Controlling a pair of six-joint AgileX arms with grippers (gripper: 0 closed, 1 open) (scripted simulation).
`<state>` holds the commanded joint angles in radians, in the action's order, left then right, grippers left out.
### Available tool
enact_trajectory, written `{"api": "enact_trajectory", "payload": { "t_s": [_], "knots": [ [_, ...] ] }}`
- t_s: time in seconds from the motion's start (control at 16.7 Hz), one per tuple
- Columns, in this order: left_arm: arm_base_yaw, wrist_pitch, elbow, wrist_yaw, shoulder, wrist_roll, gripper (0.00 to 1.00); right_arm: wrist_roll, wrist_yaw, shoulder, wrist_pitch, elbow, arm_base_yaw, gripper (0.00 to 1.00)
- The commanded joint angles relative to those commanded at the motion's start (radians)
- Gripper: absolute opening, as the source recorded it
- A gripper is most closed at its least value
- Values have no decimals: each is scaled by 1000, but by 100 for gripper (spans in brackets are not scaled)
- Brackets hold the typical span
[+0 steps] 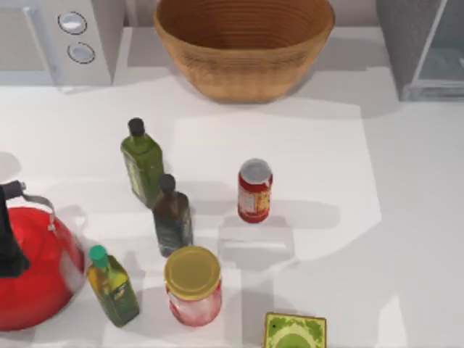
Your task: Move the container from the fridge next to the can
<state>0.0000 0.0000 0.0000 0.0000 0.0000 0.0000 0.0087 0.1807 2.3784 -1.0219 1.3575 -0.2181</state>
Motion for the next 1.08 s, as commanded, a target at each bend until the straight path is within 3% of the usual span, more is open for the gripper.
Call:
{"api": "enact_trajectory", "payload": {
  "t_s": [0.36, 1.08],
  "knots": [
    [0, 0, 0, 0, 0, 0, 100, 0, 0, 0, 0, 0, 0, 2],
    [0, 0, 0, 0, 0, 0, 100, 2, 0, -35, 38, 6, -4, 0]
  ]
}}
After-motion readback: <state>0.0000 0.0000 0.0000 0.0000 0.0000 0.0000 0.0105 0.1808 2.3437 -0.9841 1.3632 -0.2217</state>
